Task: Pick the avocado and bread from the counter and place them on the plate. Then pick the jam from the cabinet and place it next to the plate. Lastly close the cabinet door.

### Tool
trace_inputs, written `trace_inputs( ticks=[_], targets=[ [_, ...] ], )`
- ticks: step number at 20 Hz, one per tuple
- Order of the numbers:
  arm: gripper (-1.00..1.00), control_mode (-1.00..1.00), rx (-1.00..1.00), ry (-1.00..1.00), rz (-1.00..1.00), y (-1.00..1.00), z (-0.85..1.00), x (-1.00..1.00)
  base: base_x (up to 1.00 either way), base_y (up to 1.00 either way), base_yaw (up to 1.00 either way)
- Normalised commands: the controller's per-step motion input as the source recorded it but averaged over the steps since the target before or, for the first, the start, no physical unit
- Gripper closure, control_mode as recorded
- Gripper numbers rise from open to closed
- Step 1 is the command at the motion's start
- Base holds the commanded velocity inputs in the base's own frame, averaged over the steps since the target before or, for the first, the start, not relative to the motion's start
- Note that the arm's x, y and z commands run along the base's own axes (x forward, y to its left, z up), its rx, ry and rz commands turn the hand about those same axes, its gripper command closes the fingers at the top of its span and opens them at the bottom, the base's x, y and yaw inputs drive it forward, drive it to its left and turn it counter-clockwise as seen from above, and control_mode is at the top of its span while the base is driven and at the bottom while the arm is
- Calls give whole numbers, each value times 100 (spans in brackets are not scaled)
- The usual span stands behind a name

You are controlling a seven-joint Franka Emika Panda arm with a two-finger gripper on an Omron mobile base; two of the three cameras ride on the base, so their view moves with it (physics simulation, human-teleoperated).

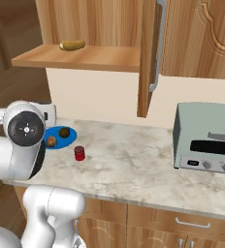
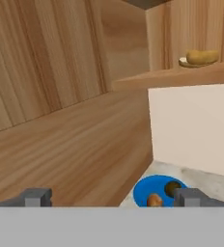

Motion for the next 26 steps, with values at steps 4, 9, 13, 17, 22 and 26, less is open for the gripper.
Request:
trace_inputs(
  ticks=[4, 9, 13, 17, 22, 26],
  targets=[
    [-100, -100, 0, -40, 0, -33, 52, -77, 0, 0, 0],
    [-100, -100, 0, -36, -2, -32, 60, -74, 0, 0, 0],
    [-100, -100, 0, -25, -6, -41, 62, -77, 0, 0, 0],
    [-100, -100, 0, -10, -14, -49, 41, -63, 0, 0, 0],
    [-100, -100, 1, 0, -19, -64, 17, -38, 0, 0, 0],
    [-100, -100, 4, 0, -16, -64, 6, -15, 0, 0, 0]
  ],
)
